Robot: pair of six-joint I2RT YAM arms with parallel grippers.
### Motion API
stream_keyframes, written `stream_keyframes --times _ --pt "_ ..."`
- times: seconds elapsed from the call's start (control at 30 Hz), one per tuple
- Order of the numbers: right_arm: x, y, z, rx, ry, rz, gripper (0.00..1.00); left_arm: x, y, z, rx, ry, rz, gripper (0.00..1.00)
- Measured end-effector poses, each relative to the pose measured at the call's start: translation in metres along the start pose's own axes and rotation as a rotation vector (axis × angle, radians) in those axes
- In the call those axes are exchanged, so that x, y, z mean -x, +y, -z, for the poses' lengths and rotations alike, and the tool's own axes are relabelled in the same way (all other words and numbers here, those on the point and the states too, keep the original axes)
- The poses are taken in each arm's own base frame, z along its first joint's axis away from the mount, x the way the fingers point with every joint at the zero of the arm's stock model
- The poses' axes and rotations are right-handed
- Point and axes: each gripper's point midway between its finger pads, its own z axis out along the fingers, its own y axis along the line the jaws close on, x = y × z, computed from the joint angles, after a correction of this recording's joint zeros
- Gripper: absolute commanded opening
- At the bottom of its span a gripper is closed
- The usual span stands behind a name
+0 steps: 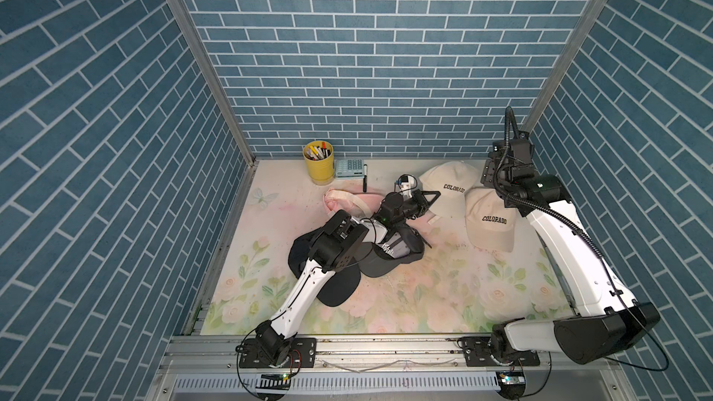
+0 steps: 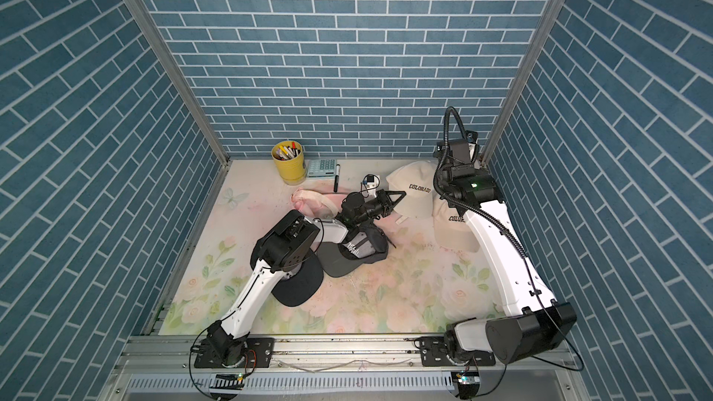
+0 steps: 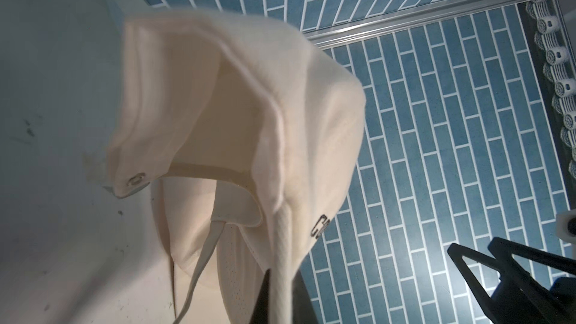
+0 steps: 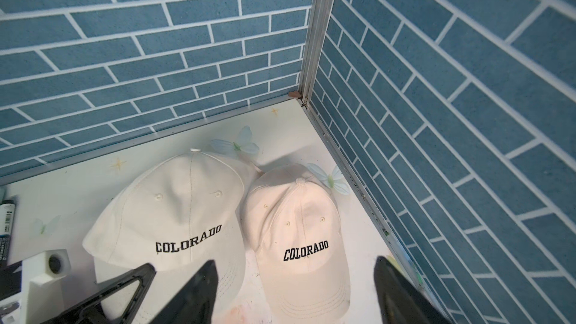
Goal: Open the adjustable buckle of the baseball cap
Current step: Place the baseball cap at the center of the board.
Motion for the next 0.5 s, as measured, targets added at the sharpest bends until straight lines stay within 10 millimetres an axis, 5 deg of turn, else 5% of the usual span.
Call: stream_keyframes --times 0.27,0.5 --pt "-0.016 -0.002 -0.004 -0.006 0.029 0.011 0.78 -0.020 0.036 0.021 0.075 0.003 0.110 0.04" --pt "-0.022 -0.007 0.001 -0.005 0.030 -0.015 0.78 -0.028 0.041 0.021 0.095 0.009 0.148 0.42"
